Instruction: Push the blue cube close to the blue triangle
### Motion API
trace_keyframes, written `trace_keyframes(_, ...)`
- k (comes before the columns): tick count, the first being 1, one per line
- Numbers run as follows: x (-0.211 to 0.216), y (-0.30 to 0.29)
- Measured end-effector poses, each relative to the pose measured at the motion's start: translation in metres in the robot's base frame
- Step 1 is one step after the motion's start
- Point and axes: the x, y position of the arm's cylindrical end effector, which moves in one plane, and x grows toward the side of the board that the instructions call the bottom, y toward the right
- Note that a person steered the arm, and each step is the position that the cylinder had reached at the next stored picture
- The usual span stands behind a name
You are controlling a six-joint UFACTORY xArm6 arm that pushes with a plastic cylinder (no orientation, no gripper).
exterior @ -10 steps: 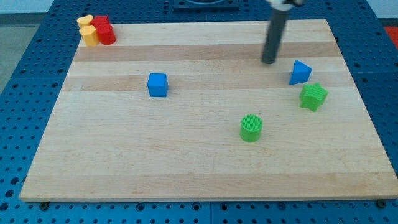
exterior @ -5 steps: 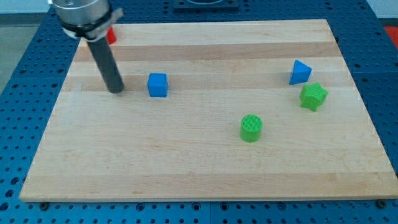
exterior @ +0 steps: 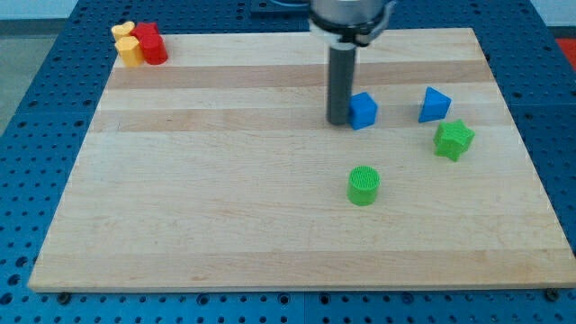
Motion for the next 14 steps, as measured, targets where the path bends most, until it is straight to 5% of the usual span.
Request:
trace_keyframes(1,-0.006,0.042)
trace_keyframes(4,-0.050,0.018)
trace_keyframes(14,-0.039,0.100)
